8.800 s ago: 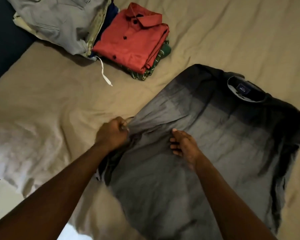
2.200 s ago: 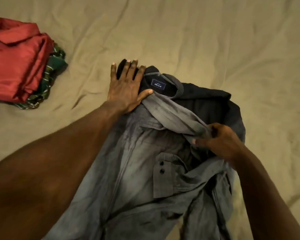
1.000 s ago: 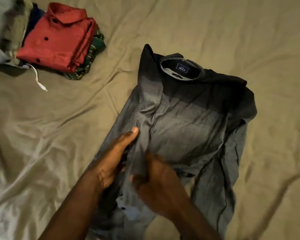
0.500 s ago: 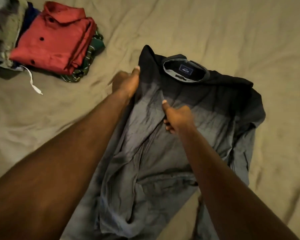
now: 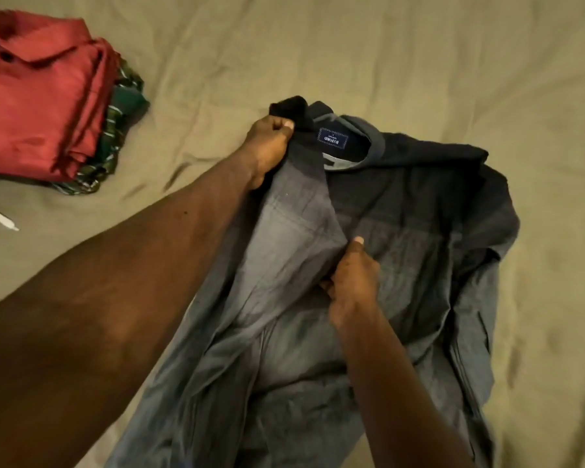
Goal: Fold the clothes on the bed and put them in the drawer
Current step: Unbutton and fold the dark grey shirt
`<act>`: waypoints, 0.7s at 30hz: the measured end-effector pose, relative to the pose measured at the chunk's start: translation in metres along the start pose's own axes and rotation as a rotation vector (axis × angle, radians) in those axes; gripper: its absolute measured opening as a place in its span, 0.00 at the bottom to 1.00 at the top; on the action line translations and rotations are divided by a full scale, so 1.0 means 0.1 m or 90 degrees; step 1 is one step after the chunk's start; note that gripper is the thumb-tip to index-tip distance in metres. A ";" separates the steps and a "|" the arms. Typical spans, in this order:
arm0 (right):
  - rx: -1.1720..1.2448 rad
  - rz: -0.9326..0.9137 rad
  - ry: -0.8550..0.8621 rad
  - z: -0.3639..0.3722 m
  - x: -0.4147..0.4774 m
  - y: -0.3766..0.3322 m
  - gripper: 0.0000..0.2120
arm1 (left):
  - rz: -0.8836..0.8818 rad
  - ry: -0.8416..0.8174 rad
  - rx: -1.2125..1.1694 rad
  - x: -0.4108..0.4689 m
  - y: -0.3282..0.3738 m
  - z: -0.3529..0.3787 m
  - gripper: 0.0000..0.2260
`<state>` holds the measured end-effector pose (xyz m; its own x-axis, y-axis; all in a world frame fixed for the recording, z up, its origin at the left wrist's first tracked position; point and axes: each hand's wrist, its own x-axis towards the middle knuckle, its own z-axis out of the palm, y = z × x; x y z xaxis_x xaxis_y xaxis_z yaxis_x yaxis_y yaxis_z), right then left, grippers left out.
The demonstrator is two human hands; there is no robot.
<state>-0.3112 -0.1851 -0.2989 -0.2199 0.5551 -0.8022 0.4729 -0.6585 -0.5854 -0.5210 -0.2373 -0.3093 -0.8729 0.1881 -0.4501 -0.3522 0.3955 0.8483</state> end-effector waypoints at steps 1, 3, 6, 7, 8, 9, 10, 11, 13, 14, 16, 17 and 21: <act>0.007 0.014 -0.039 -0.01 -0.05 -0.01 0.19 | -0.006 -0.007 -0.013 0.03 -0.07 0.00 0.07; -0.111 -0.033 -0.090 -0.05 -0.16 0.01 0.23 | -0.015 -0.013 -0.071 0.06 -0.11 -0.01 0.03; -0.423 -0.351 0.041 -0.14 -0.15 -0.02 0.18 | 0.007 0.043 -0.164 0.00 -0.10 -0.05 0.09; -0.477 -0.478 0.083 -0.16 -0.11 -0.10 0.18 | 0.012 0.072 -0.218 -0.04 -0.10 -0.07 0.11; -0.536 -0.606 0.105 -0.14 -0.02 -0.23 0.21 | 0.007 0.079 -0.291 -0.08 -0.10 -0.11 0.12; -0.628 -0.715 0.100 -0.10 0.11 -0.37 0.25 | -0.003 0.062 -0.364 -0.10 -0.12 -0.14 0.13; -0.758 -0.804 0.091 -0.02 0.26 -0.54 0.29 | -0.014 0.031 -0.427 -0.13 -0.13 -0.18 0.14; -0.892 -0.880 0.083 0.07 0.43 -0.71 0.30 | -0.030 0.003 -0.462 -0.15 -0.15 -0.21 0.15; -1.117 -0.950 0.055 0.29 0.69 -1.14 0.24 | -0.051 -0.026 -0.470 -0.19 -0.17 -0.24 0.15; -1.168 -0.966 0.050 0.38 0.76 -1.39 0.20 | -0.052 -0.036 -0.464 -0.21 -0.17 -0.23 0.15; -1.084 -0.937 0.068 0.54 0.88 -1.83 0.17 | -0.053 -0.038 -0.445 -0.25 -0.17 -0.20 0.15; -0.998 -0.873 0.089 0.61 0.94 -2.02 0.16 | -0.065 -0.026 -0.433 -0.25 -0.17 -0.17 0.15; -0.823 -0.685 0.230 0.79 1.05 -2.25 0.25 | -0.098 0.066 -0.300 -0.20 -0.19 -0.05 0.09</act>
<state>-0.5080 -0.0187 -0.2609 -0.7712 0.6360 0.0280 0.6208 0.7610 -0.1883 -0.4987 -0.2530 -0.3155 -0.8190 0.0602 -0.5706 -0.5732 -0.0418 0.8184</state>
